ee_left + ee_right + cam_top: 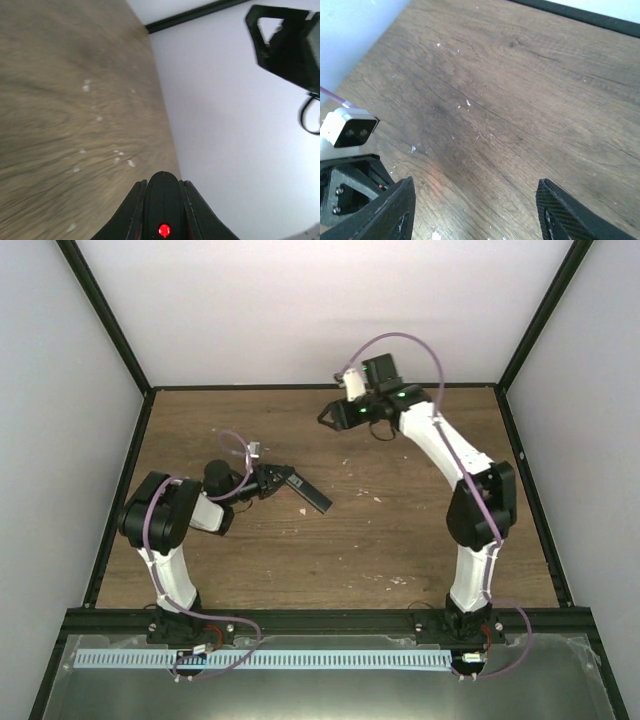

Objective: Load the batteries into the remote control

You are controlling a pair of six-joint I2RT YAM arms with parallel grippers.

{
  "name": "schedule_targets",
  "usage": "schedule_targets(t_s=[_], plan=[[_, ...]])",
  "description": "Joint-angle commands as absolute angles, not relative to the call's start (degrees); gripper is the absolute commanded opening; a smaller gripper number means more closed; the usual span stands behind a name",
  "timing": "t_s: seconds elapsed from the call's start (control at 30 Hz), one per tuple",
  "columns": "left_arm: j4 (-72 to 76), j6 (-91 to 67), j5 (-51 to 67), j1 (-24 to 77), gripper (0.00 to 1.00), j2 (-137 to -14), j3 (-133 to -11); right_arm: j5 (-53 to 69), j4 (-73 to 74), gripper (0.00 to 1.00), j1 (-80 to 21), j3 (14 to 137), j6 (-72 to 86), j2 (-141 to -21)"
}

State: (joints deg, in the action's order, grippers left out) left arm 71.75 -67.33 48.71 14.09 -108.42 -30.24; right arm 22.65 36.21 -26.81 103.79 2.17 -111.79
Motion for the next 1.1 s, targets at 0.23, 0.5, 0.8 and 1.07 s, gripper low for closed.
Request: schedule_targets(t_s=[0.23,0.5,0.8,1.07], plan=[[73.2,-74.66,67.15,13.84,0.04,-101.61,-39.35,46.78,41.81,0.65,-21.71,90.74,-8.34,-102.37],[72.58,-77.41,73.47,14.24,0.04,-100.72,-43.85,54.31,41.49,0.68,-23.87,84.07,-7.85,-99.02],[72.36,-77.07,73.61,14.34,0.04,-100.94,-45.41,58.19,43.29,0.68,-28.53,84.66,-8.97,-100.79],[72.01,-76.82,73.48,14.33,0.04,-100.9,-46.47,59.75,45.55,0.62,-30.01,84.18,-10.19,-101.57]])
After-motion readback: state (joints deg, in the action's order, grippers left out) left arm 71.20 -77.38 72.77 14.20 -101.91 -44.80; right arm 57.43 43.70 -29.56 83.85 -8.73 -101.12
